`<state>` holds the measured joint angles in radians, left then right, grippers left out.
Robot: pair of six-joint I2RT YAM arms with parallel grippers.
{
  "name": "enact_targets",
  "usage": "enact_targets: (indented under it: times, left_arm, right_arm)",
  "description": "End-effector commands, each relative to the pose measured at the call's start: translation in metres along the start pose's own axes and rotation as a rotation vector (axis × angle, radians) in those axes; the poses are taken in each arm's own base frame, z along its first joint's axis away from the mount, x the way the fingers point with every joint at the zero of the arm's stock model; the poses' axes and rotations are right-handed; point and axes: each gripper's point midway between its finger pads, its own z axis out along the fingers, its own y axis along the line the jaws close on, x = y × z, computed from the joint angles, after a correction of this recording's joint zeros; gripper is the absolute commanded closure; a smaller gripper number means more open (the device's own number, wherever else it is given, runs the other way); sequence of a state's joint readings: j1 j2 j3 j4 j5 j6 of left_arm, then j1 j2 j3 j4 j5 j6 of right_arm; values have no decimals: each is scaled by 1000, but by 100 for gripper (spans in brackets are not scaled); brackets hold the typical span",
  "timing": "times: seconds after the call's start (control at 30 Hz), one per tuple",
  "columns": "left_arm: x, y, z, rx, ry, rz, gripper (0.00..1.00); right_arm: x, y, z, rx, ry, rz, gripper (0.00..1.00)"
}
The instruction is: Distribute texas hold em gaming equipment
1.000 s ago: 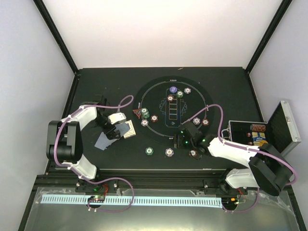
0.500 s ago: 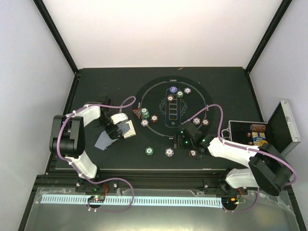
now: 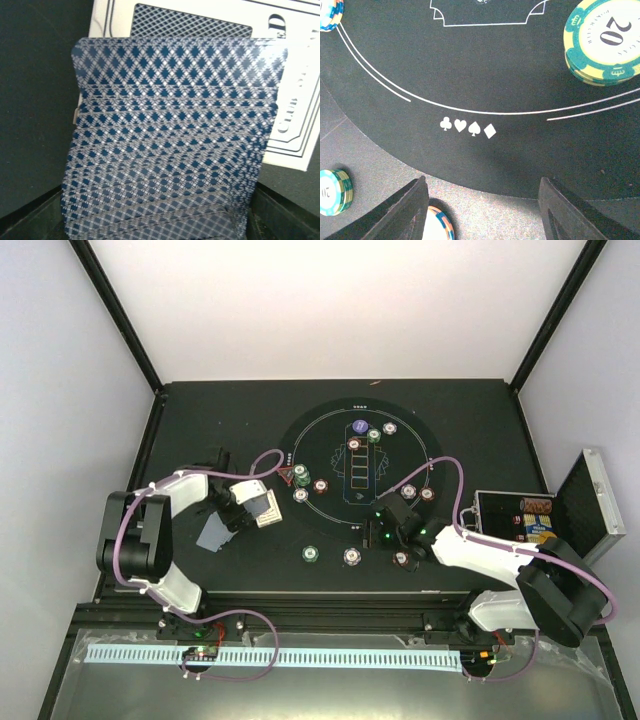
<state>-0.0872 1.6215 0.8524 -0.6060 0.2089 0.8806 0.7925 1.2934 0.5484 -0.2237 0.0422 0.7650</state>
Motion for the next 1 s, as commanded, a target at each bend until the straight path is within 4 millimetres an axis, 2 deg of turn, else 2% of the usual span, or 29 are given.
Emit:
enact_targets:
  times: [0.0,0.27,0.4,0.6,0.8,0.97]
  left_arm:
    - [14,-6,7,-23,45,39,19]
    - [4,-17,1,12,16,59,47]
    - [3,-19,-4,18,19,75,68]
    - [-6,-10,-19,-7,19,89,97]
    - [-24,-12,-50,0,-34,107,98]
    - [-37,-34,-75,45,-84,166,98]
  right_arm:
    - [-7,7,-2,-17,-26,-3,38]
    - [-7,6,-4,-20,-34,0,40]
    - [-8,7,-5,-24,-36,-2,41]
    - [-9,12,-8,-45,-41,-9,41]
    - [-12,22,-18,-110,-52,0,41]
    - [-20,58,-34,-287,-57,1,41]
